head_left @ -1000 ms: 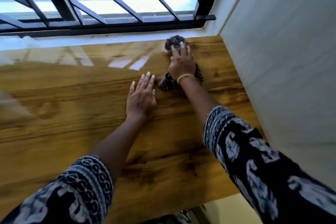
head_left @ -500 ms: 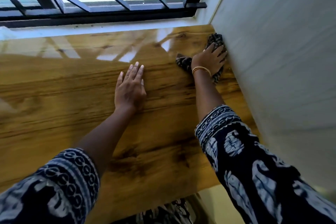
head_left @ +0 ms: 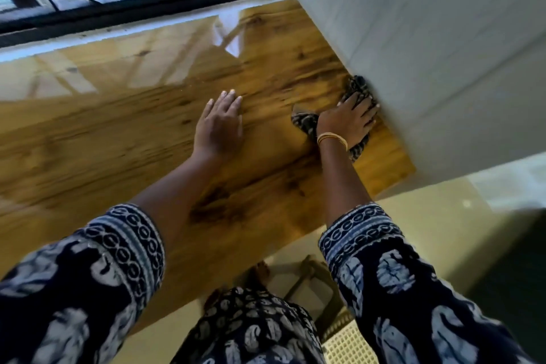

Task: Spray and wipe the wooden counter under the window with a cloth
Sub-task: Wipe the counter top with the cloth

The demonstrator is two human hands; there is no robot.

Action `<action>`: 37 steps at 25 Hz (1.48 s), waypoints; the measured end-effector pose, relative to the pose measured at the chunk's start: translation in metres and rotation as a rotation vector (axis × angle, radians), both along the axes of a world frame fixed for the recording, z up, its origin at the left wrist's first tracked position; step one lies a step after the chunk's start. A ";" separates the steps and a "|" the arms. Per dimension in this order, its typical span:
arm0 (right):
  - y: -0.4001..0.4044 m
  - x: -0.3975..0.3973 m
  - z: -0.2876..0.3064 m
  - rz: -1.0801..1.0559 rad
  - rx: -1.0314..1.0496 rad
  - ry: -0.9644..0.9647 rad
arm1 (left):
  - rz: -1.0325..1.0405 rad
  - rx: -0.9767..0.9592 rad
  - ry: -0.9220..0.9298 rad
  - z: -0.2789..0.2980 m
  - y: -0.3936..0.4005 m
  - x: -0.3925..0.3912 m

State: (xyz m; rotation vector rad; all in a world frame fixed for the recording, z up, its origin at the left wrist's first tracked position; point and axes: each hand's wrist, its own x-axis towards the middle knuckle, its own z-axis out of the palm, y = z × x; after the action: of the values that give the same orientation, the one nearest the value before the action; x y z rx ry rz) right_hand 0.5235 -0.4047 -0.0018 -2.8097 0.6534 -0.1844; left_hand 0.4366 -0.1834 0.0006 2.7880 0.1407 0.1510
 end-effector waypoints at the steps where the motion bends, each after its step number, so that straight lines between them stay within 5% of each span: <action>1: -0.010 -0.014 0.000 -0.025 0.004 0.003 | -0.050 0.002 -0.001 -0.001 -0.011 -0.013; 15: -0.076 -0.143 0.010 -0.168 -0.051 0.047 | -0.217 -0.015 -0.014 -0.009 -0.037 -0.099; 22: -0.081 -0.138 0.075 -0.002 -0.044 0.383 | -0.205 -0.010 -0.011 -0.006 -0.037 -0.097; 27: -0.073 -0.098 0.113 0.215 0.425 0.700 | -0.215 -0.008 -0.005 -0.004 -0.036 -0.097; 31: -0.051 -0.074 0.126 0.339 0.310 0.868 | -0.211 -0.010 -0.002 -0.004 -0.036 -0.097; 34: -0.037 -0.066 0.115 0.393 0.304 0.709 | -0.201 -0.009 -0.005 -0.004 -0.036 -0.095; 37: -0.036 -0.067 0.085 0.155 0.463 0.209 | -0.187 -0.010 -0.005 -0.005 -0.037 -0.094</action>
State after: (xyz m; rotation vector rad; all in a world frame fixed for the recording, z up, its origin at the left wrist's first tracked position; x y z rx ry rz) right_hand 0.4567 -0.4404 0.0832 -2.4297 0.4458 0.2612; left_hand 0.3423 -0.2203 -0.0045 2.7716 -0.1198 0.1099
